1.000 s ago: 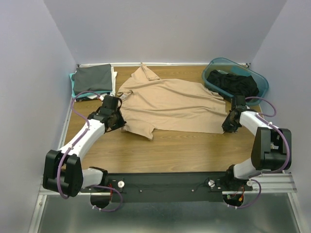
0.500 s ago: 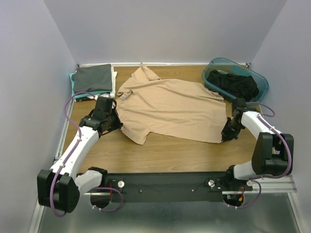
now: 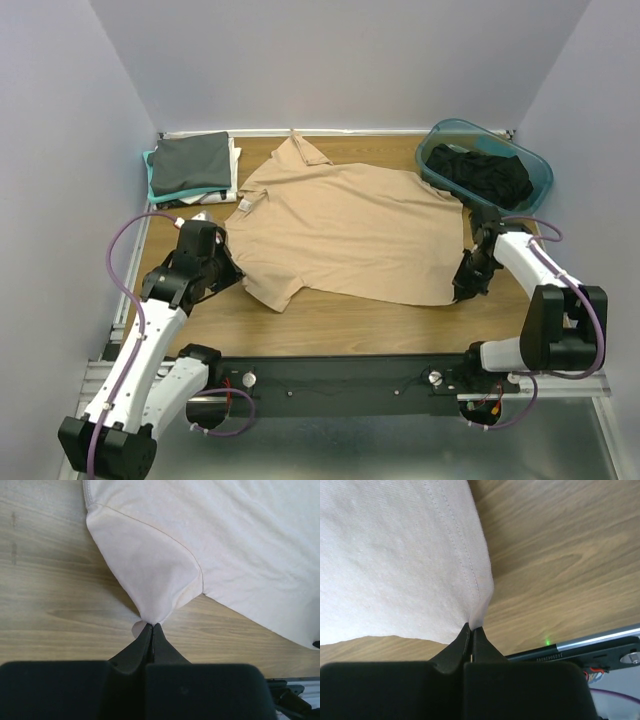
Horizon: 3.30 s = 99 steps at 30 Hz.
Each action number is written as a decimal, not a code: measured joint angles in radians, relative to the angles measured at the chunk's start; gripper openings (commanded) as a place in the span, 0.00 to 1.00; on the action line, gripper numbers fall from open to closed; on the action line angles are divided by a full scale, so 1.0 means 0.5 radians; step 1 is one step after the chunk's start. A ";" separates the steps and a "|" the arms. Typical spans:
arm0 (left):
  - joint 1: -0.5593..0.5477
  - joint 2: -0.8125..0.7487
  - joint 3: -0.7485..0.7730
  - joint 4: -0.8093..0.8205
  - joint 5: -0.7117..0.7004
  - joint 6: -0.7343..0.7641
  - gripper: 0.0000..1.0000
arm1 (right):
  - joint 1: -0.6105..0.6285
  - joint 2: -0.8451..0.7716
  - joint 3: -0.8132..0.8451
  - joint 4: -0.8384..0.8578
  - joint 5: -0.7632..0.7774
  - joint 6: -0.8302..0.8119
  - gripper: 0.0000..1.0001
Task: Fold and stack the t-shirts
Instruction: Fold the tshirt
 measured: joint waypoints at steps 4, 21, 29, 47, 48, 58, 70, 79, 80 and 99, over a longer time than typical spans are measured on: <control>0.000 -0.107 0.001 -0.105 0.000 -0.050 0.00 | 0.054 -0.037 0.000 -0.063 -0.002 0.037 0.00; 0.000 -0.092 0.119 -0.273 0.011 -0.111 0.00 | 0.217 -0.256 -0.116 -0.206 -0.004 0.227 0.00; 0.000 0.325 0.299 -0.043 0.014 0.008 0.00 | 0.217 -0.143 -0.102 -0.185 0.010 0.266 0.01; 0.011 1.007 0.802 0.394 0.030 0.198 0.00 | 0.190 0.413 0.511 -0.098 0.112 0.198 0.00; 0.014 1.046 0.837 0.409 0.034 0.209 0.00 | 0.184 0.433 0.530 -0.094 0.116 0.192 0.00; 0.046 1.369 1.123 0.488 0.040 0.322 0.00 | 0.111 0.632 0.740 -0.053 0.146 0.140 0.00; 0.074 1.596 1.407 0.521 0.040 0.404 0.00 | 0.084 0.752 0.909 -0.036 0.172 0.096 0.00; 0.097 1.675 1.486 0.515 0.039 0.436 0.00 | 0.022 0.764 0.974 -0.034 0.188 0.074 0.00; 0.101 1.675 1.486 0.513 0.039 0.439 0.00 | 0.020 0.764 0.976 -0.033 0.189 0.071 0.00; 0.108 2.017 1.701 0.569 0.060 0.465 0.00 | 0.006 1.028 1.129 0.031 0.256 0.024 0.04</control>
